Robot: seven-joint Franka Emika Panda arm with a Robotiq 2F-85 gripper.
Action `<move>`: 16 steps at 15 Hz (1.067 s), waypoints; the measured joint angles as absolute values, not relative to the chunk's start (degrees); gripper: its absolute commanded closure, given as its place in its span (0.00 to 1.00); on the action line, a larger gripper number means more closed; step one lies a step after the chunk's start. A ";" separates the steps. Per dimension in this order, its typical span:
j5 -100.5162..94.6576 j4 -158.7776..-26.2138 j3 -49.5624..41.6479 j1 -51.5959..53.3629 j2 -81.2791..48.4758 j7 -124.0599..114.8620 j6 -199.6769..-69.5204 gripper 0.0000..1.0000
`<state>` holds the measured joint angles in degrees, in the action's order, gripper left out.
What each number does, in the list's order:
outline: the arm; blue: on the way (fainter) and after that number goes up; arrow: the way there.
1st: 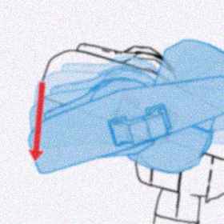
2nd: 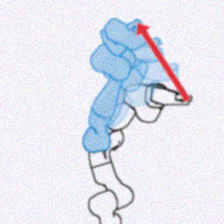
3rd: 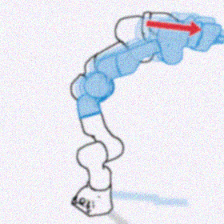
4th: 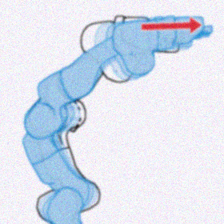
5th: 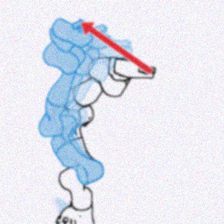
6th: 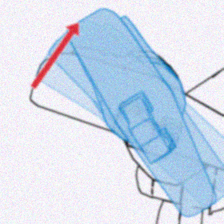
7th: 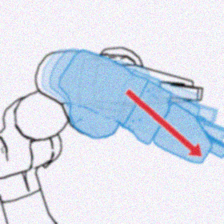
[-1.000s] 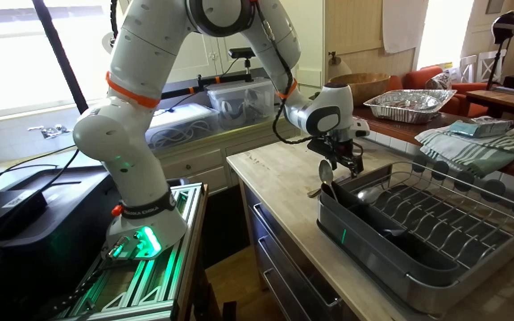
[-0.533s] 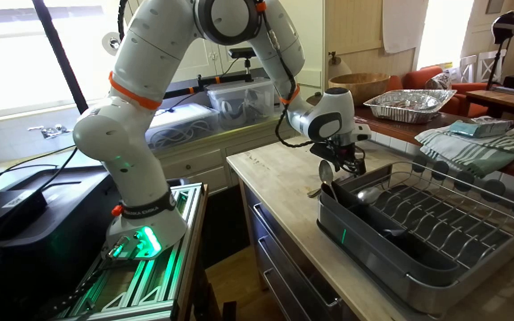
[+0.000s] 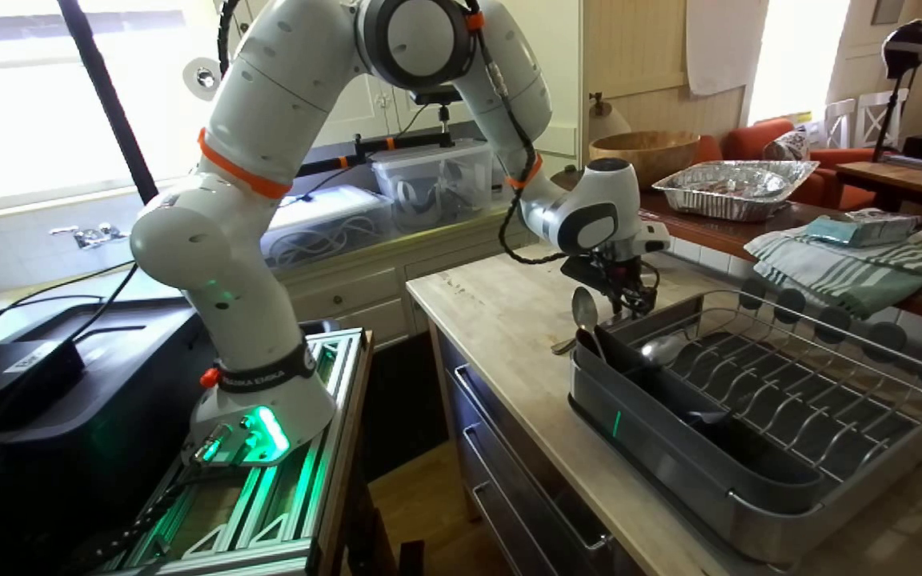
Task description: Pick up the knife from the counter and put it on the dish dryer
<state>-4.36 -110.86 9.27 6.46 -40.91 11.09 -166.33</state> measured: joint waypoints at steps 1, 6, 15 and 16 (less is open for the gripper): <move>-4.36 -110.72 9.44 6.35 -40.93 11.25 -166.33 0.90; -4.32 -110.11 11.10 4.89 -41.30 12.44 -166.33 0.94; -4.14 -109.84 15.28 1.02 -41.94 14.41 -166.32 0.94; -4.14 -109.98 15.36 1.01 -41.72 14.41 -166.32 0.94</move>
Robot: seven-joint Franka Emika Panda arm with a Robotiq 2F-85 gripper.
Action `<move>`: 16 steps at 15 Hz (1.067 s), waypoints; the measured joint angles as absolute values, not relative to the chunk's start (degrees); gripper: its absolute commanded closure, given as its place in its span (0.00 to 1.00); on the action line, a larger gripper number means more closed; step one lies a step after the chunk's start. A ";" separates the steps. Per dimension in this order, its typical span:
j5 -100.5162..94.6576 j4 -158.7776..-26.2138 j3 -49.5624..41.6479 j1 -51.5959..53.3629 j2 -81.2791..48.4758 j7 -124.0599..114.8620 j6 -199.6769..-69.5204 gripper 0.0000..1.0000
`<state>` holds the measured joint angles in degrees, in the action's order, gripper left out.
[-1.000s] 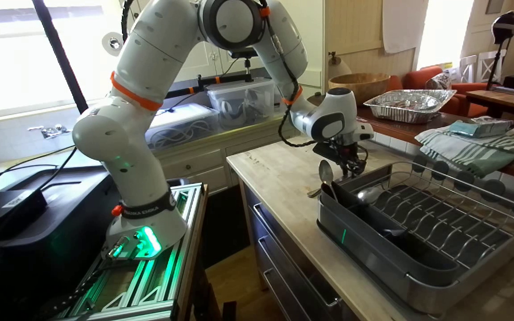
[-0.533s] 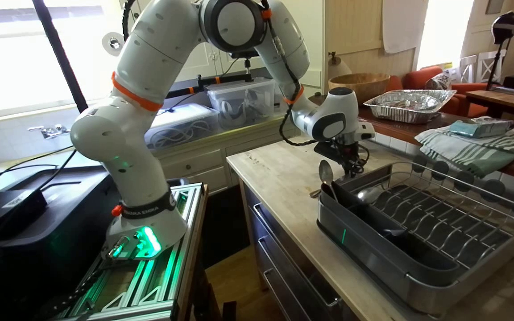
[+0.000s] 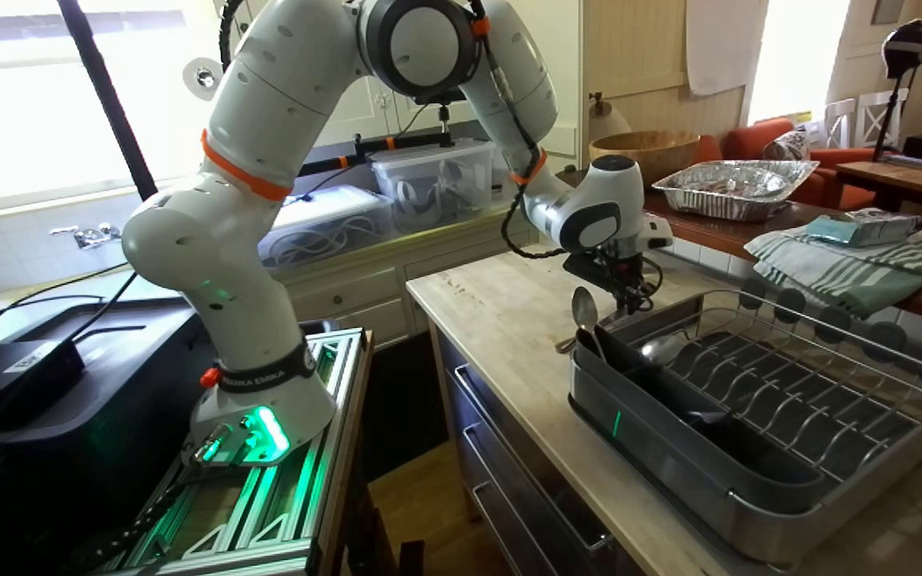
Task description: Pick up the knife from the counter and put it on the dish dryer
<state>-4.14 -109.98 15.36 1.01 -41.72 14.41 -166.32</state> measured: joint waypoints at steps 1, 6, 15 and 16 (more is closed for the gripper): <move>-4.14 -110.17 15.38 1.02 -41.41 14.41 -166.32 0.94; -4.14 -112.33 14.93 1.10 -38.21 14.28 -166.32 0.94; -4.14 -114.85 12.58 1.59 -35.48 13.33 -165.73 0.94; -4.14 -115.00 12.08 1.81 -35.39 12.83 -165.73 0.94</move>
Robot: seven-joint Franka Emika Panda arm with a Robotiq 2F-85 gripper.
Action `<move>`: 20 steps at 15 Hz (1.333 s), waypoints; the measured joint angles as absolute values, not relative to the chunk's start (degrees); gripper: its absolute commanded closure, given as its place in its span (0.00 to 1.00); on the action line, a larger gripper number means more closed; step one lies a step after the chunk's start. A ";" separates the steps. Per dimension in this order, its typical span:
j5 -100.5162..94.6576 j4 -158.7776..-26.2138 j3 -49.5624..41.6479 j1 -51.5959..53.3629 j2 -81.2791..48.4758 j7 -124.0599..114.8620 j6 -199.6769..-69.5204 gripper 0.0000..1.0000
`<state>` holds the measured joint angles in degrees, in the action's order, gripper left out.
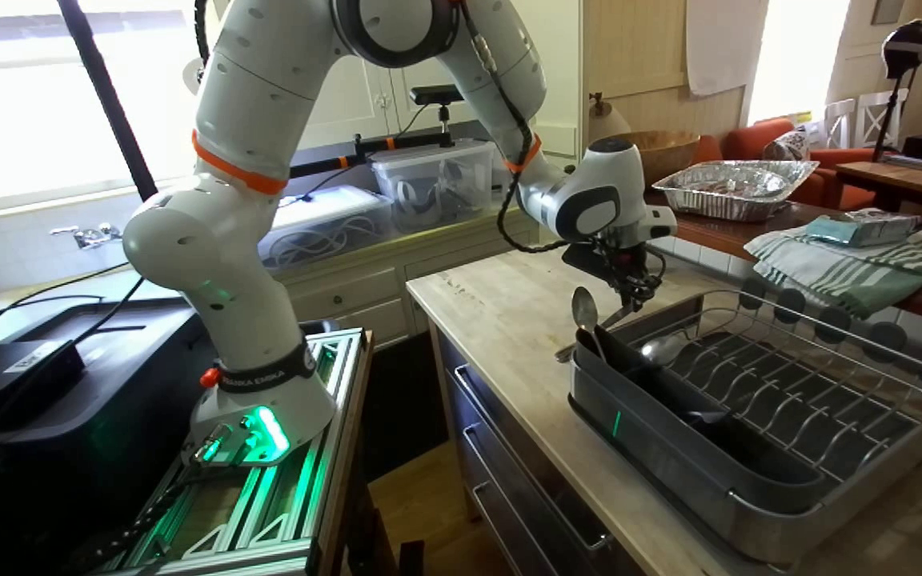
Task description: Pick up the knife from the counter and put it on the dish dryer
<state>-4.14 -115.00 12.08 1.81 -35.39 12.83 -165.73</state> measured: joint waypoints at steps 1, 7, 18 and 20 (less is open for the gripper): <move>-4.15 -115.23 11.47 2.14 -35.20 12.29 -165.73 0.94; -4.19 -115.82 8.22 4.60 -34.07 9.75 -162.31 0.94; -3.98 -113.37 8.43 4.97 -36.77 9.31 -154.87 0.94; -3.96 -113.25 8.63 4.96 -36.82 9.31 -154.87 0.94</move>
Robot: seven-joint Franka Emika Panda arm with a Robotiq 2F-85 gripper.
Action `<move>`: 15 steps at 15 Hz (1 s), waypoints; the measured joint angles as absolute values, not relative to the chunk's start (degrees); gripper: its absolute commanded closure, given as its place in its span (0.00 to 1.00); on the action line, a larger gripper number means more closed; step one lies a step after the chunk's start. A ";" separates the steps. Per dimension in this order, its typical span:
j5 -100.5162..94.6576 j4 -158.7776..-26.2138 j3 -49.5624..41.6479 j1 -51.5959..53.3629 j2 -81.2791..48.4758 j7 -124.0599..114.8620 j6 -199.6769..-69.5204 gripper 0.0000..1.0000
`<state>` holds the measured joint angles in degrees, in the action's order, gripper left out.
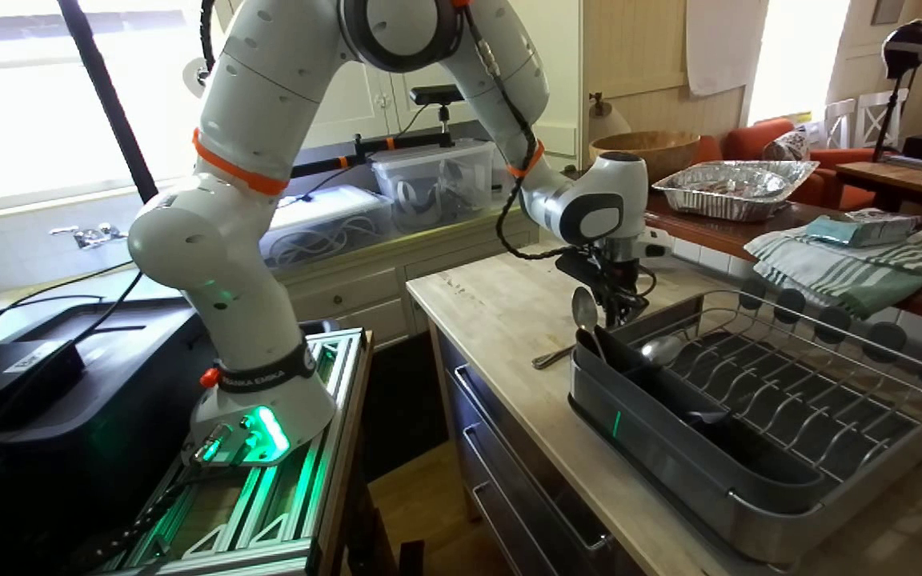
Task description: Pick up the knife from the counter and put it on the dish dryer
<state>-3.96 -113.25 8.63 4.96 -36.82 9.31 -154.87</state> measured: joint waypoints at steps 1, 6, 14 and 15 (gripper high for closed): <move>-3.96 -113.24 8.67 5.01 -36.75 9.31 -154.87 0.94; -4.00 -114.42 8.12 5.28 -34.03 7.93 -154.97 0.94; -4.39 -118.99 4.06 6.96 -27.34 3.08 -155.23 0.94; -4.49 -119.47 3.57 7.14 -26.69 2.53 -155.23 0.94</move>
